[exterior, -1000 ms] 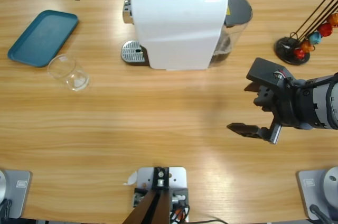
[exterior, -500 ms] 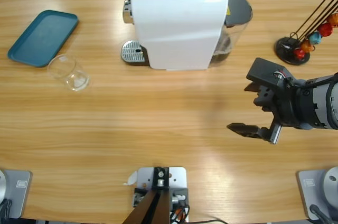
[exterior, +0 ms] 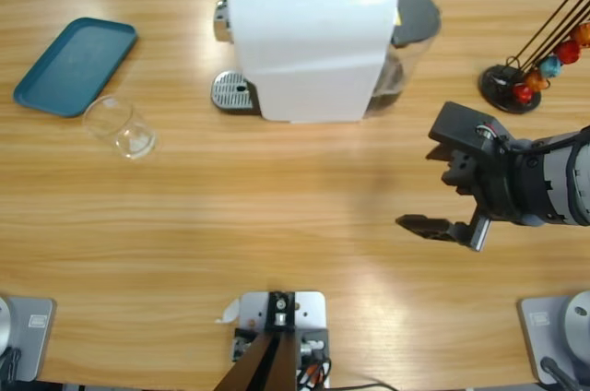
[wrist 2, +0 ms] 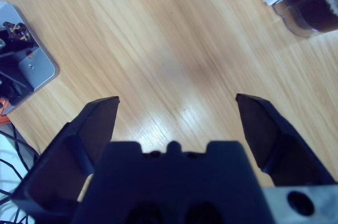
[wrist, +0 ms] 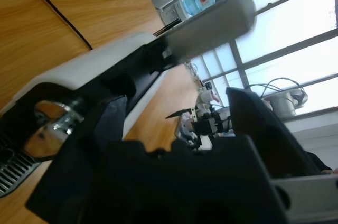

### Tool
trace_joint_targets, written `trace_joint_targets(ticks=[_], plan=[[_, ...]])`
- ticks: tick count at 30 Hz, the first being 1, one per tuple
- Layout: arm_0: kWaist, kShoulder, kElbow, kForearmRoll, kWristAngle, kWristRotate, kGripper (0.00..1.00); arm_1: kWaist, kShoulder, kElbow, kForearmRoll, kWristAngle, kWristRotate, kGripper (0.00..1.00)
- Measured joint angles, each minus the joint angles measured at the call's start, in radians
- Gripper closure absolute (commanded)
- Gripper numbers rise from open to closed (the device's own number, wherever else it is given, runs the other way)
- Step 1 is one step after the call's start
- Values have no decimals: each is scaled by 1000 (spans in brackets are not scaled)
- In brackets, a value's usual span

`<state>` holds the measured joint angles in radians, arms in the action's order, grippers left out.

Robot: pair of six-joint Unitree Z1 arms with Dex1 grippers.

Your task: Pour coffee

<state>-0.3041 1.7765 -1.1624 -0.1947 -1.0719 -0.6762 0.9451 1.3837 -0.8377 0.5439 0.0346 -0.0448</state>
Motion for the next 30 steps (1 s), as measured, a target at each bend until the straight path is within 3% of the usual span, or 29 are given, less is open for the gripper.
trace_joint_targets(ticks=[3, 7, 9, 13, 15, 19, 22, 25, 27, 30], plan=[[0, -4, -3, 0, 0, -4, 199, 0, 0, 0, 0, 0, 0, 28], [0, -10, -5, 0, 0, -5, 321, 0, 0, 0, 0, 0, 0, 36], [0, -24, 4, 0, 0, 18, 322, 0, 0, 0, 0, 0, 0, 32], [0, -134, 79, 17, 39, 165, 322, 0, 0, 0, 0, 0, 0, 0], [-3, -219, 98, 101, 99, 271, 305, 0, 0, 0, 0, 0, 0, 0], [-66, -385, 57, 413, 349, 508, 87, 0, 1, 0, 0, -1, 5, 5], [-167, -438, -56, 694, 665, 659, 78, 0, 0, 0, 0, -26, 20, 36], [-267, -441, -103, 864, 989, 743, 79, -12, -5, 0, 6, -88, 46, 36], [-297, -442, -97, 906, 1105, 755, 79, -67, -32, 0, 15, -120, 66, 36], [-313, -464, -51, 901, 1158, 739, 91, -192, -98, -5, 36, -137, 107, 56]])
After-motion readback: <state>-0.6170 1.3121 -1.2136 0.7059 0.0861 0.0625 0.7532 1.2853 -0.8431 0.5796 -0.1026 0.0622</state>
